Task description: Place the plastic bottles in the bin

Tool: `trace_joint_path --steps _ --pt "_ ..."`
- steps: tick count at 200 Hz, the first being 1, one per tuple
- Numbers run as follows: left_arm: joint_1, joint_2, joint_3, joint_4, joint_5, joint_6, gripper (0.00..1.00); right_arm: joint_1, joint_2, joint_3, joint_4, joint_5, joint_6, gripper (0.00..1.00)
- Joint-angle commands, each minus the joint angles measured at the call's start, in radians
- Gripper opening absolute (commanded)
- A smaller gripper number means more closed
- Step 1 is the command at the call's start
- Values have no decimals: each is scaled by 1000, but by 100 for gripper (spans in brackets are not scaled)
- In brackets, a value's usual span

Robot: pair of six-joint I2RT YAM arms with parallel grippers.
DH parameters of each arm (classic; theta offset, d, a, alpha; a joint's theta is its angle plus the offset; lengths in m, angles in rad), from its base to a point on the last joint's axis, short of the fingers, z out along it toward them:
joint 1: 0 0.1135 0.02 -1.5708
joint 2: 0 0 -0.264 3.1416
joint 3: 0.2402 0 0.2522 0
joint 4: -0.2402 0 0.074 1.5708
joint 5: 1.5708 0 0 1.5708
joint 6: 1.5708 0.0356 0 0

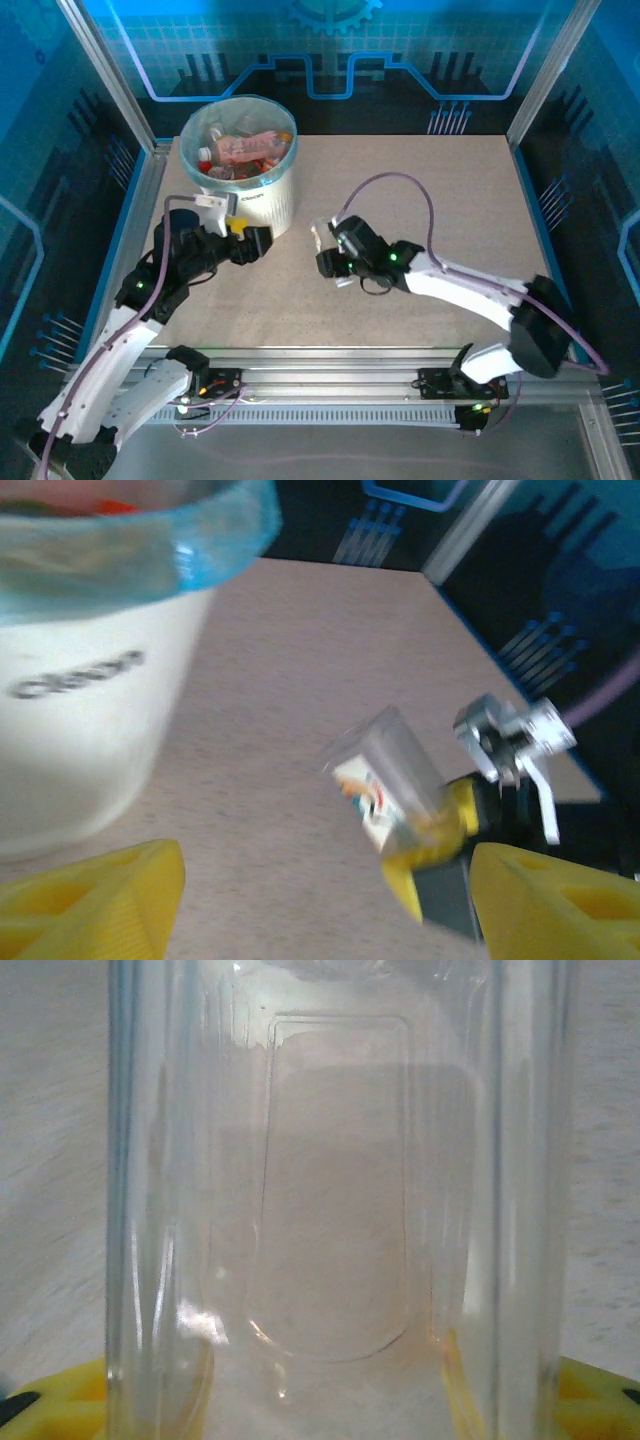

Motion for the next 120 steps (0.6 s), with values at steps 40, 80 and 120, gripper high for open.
trace_joint_path --steps 40,80,120 --pt "-180 106 76 131 226 -232 88 209 -372 -137 88 221 15 45" --pt "-264 138 95 215 235 -310 88 247 -515 -198 128 251 0 44" --pt "-354 200 142 260 217 -337 87 275 -551 -198 125 271 -17 45"
